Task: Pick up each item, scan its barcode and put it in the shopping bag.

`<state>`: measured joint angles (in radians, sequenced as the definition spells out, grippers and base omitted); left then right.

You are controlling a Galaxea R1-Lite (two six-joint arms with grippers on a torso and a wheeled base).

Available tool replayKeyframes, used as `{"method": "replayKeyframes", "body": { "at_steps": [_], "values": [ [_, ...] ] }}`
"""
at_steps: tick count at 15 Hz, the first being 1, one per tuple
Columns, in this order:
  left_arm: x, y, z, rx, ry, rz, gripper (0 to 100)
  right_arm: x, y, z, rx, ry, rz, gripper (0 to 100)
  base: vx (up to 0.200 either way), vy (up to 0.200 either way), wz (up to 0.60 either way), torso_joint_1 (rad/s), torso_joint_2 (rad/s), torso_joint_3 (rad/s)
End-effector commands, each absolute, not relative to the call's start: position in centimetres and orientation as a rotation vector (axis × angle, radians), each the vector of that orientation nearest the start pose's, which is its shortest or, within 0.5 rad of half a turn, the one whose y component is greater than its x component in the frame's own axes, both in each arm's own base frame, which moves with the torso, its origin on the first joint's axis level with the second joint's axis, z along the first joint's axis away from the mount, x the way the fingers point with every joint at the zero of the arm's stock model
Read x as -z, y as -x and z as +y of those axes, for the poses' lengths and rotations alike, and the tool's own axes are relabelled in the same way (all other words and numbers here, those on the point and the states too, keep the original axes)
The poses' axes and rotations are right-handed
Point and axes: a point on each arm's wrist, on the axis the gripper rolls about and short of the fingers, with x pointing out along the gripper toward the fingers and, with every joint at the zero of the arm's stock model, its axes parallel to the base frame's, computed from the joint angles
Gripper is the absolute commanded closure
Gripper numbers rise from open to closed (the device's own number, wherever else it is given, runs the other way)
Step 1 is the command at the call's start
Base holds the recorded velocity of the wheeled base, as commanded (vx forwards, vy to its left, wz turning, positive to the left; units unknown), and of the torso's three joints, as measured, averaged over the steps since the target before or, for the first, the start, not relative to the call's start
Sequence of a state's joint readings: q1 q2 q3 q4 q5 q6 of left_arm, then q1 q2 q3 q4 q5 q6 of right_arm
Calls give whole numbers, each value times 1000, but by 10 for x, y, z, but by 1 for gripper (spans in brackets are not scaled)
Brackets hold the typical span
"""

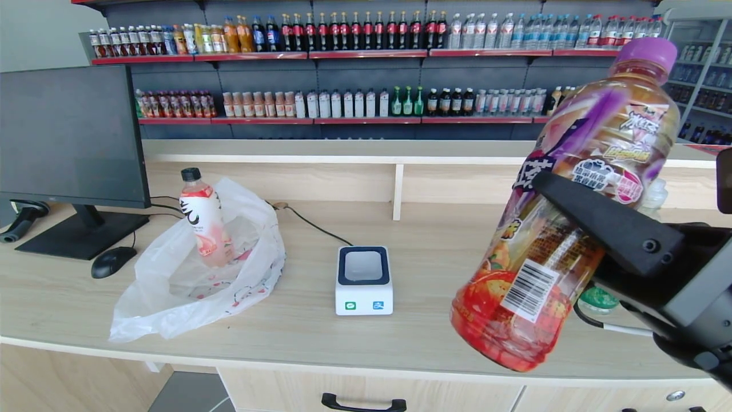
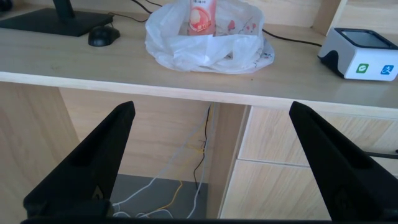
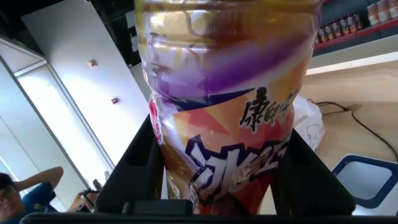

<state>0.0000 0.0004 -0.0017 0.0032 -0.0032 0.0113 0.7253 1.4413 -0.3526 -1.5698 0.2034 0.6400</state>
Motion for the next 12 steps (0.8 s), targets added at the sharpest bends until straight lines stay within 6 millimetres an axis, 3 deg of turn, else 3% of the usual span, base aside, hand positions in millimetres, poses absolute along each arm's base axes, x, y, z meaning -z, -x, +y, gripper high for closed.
{"method": "replayKeyframes", "body": {
  "at_steps": [1,12],
  "values": [
    [-76,23,0,3,-11,2,0,-225,-146,136,-1040,-709,-174,100,0,0,0,0,0,0],
    [-76,23,0,3,-11,2,0,-214,-150,140,-1072,-640,-137,100,0,0,0,0,0,0]
  ]
}}
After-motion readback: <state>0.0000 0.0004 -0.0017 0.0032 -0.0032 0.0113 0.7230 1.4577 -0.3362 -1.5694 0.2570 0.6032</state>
